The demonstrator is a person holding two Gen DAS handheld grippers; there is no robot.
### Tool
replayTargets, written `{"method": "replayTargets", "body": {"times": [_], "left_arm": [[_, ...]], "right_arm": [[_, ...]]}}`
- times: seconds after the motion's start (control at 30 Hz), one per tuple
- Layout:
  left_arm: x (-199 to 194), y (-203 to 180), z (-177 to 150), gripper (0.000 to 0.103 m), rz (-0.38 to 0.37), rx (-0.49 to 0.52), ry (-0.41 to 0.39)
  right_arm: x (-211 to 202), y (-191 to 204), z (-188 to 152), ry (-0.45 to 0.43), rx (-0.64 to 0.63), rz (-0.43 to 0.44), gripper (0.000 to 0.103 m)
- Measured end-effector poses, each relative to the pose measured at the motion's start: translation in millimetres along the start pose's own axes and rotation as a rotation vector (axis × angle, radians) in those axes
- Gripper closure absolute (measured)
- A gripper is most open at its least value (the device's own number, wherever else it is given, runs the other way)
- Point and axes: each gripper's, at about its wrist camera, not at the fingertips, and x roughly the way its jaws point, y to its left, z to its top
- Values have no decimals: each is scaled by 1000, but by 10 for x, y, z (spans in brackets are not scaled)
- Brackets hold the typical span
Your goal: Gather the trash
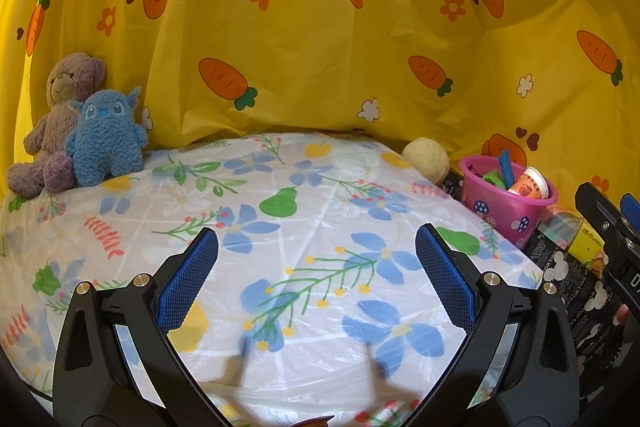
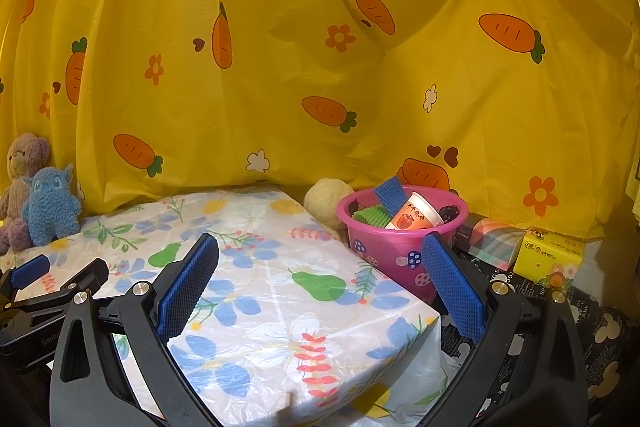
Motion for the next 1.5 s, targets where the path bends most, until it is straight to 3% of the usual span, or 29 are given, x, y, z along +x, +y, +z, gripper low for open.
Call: {"method": "replayTargets", "body": {"times": [1.5], "left_arm": [[-4, -46, -22, 6, -2, 6, 0]], "right_arm": [[6, -56, -4, 3, 13, -5, 5]]}}
